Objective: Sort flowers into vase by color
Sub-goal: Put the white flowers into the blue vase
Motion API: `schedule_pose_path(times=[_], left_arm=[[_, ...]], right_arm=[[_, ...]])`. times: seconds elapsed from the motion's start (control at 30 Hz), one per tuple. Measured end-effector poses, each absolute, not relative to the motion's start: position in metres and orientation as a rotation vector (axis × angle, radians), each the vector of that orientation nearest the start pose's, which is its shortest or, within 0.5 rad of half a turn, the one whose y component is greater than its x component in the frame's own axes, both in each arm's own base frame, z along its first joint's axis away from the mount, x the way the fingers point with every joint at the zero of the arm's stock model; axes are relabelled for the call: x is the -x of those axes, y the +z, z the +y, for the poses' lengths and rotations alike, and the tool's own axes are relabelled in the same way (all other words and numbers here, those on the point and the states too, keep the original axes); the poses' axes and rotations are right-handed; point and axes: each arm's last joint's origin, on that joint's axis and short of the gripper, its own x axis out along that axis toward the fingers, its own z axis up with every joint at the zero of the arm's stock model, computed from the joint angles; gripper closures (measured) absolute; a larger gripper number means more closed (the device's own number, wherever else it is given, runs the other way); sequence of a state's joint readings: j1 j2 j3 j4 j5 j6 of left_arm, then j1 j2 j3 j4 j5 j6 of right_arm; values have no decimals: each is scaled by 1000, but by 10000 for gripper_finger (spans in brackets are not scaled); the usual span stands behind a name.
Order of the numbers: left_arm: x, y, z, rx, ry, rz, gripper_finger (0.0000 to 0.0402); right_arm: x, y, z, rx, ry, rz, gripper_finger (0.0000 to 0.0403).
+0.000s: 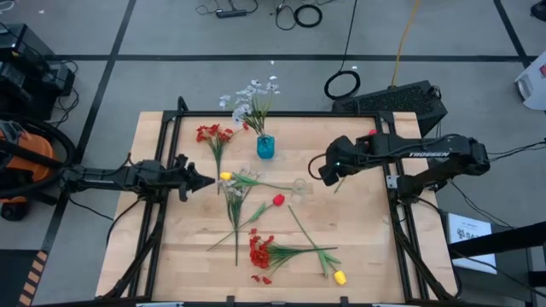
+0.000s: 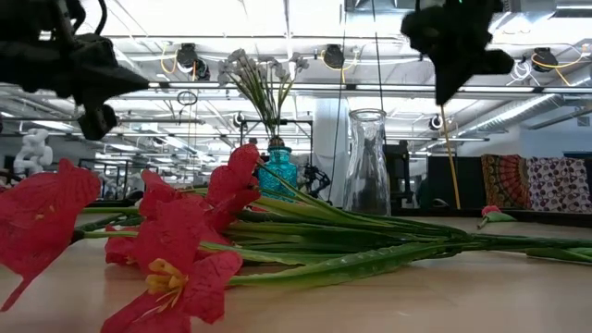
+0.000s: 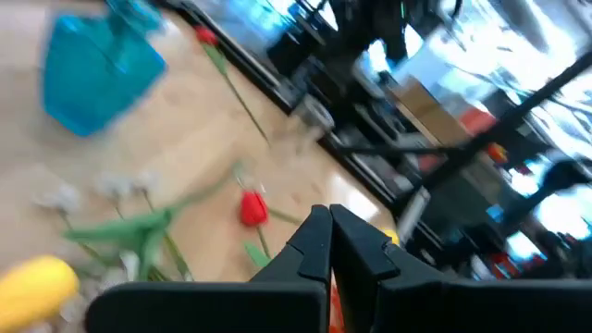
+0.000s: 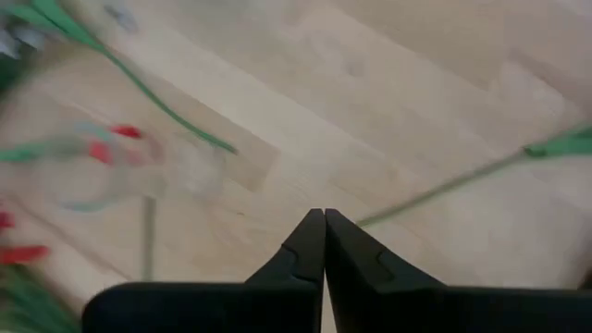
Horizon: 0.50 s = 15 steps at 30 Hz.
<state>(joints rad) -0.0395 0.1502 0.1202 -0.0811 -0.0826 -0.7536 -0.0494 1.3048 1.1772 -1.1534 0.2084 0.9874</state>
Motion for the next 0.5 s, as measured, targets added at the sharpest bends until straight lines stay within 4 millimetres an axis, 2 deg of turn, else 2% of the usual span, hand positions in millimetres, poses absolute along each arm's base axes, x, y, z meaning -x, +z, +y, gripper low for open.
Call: schedule_pose_path(times=[0.13, 0.23, 0.37, 0.5], left_arm=[[-106, 206, 1, 730, 205, 109, 398], [-116, 220, 2, 716, 270, 162, 399], [-140, 237, 1, 734, 319, 233, 400], [-166, 244, 0, 812, 416, 397, 400]], right_arm=[[-222, 274, -17, -720, -831, 1135, 402], [-214, 266, -20, -708, -837, 1162, 402], [-196, 266, -31, -707, -832, 1130, 403], [-174, 274, -42, -727, -814, 1025, 403]])
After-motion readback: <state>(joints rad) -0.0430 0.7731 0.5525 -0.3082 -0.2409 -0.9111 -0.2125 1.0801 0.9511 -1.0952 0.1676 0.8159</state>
